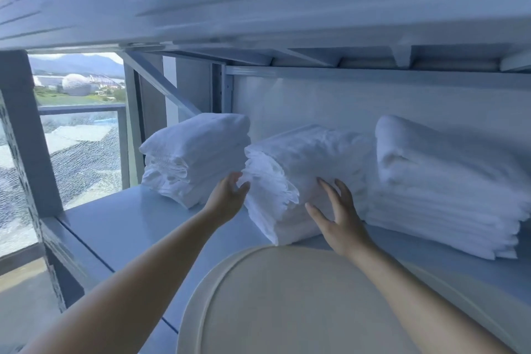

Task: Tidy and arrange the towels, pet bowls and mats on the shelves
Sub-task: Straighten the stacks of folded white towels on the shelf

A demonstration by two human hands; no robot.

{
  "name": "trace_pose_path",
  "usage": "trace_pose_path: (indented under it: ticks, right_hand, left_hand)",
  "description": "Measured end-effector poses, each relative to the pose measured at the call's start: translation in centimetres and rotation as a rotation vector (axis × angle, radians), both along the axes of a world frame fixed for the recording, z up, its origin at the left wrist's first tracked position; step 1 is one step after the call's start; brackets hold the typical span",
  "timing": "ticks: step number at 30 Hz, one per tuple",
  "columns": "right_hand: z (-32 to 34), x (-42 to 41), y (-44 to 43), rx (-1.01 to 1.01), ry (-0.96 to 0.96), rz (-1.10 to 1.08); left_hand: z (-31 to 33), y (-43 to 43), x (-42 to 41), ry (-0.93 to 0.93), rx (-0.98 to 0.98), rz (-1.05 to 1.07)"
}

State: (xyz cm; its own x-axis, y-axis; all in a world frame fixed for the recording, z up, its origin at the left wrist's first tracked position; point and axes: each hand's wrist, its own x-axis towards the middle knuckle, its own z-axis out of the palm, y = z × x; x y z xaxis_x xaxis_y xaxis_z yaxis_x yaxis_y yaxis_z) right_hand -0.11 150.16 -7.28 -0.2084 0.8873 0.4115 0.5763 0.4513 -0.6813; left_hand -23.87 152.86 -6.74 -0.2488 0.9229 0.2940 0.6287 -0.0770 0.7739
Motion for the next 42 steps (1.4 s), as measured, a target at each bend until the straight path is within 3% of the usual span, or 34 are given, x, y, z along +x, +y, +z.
trace_pose_path:
  ticks: [12,21,30,37,42]
  right_hand:
    - [-0.7,-2.6,0.5,-0.035,0.044,-0.068]
    - [-0.7,-3.4,1.5,-0.066,0.062,-0.015]
    - [-0.1,-3.0,4.1,-0.098,0.192,0.044]
    - [-2.9,-2.2,3.3,-0.046,0.273,-0.045]
    - [-3.9,-2.2,3.0,0.053,0.274,-0.133]
  left_hand:
    - [-1.6,6.1,-2.5,-0.077,-0.057,-0.157]
    - [-3.3,7.6,-3.3,-0.311,-0.129,-0.244]
    - [-3.1,4.0,-2.9,-0.279,-0.036,-0.192]
    - [-4.3,3.1,-3.4,0.019,0.124,-0.278]
    - [-4.3,3.4,-3.9,-0.035,0.085,-0.383]
